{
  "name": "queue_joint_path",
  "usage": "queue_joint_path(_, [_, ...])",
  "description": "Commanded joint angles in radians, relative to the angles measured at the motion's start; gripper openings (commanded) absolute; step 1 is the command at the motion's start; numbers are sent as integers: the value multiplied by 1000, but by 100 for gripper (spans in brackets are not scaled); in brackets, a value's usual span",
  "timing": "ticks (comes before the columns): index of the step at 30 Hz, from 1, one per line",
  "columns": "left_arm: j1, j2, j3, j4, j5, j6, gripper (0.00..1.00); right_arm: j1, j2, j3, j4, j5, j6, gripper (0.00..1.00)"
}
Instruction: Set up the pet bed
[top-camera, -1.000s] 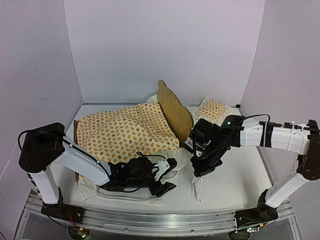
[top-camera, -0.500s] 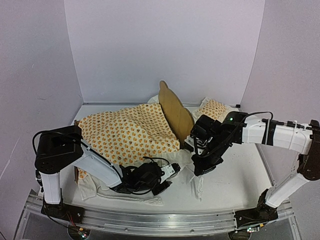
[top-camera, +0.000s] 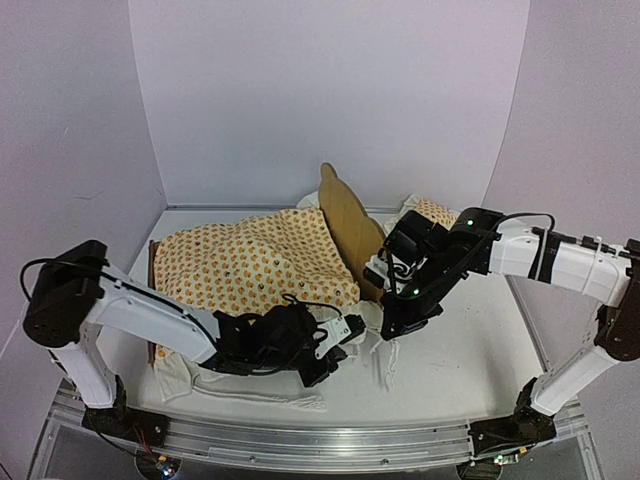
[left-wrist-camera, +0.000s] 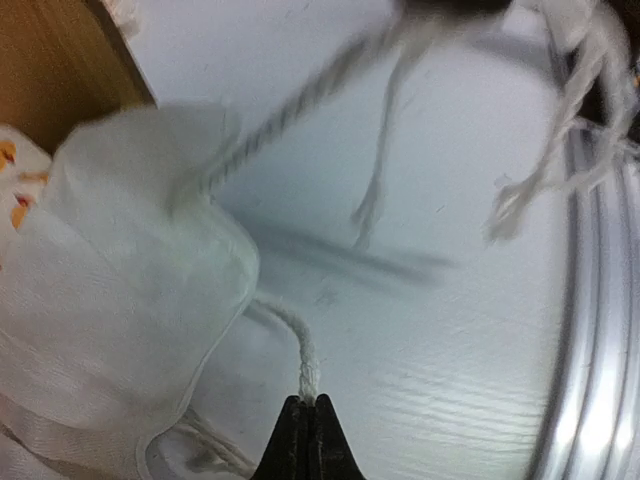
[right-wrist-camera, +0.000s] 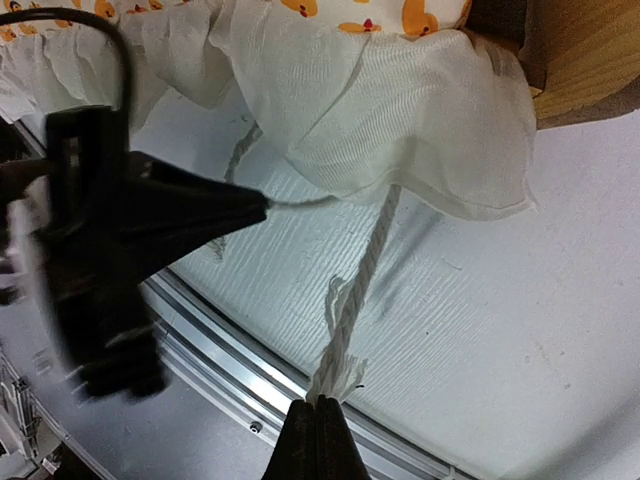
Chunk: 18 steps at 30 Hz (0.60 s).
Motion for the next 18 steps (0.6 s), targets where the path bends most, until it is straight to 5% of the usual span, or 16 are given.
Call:
queue_joint_path(1, [14, -185, 7, 18, 313, -116, 0, -4, -44, 46, -76, -114, -9, 0])
queue_joint_path(12, [59, -107, -25, 86, 470, -216, 1, -32, -6, 10, -144, -268, 6, 0])
queue_joint_path(15, [62, -83, -44, 139, 481, -239, 29, -39, -8, -24, -18, -243, 107, 0])
queue_joint_path(17, [62, -106, -64, 154, 492, -248, 69, -41, -7, -58, 95, -236, 190, 0])
queue_joint_path(18, [62, -124, -75, 163, 496, -255, 80, -41, -8, -84, 161, -240, 239, 0])
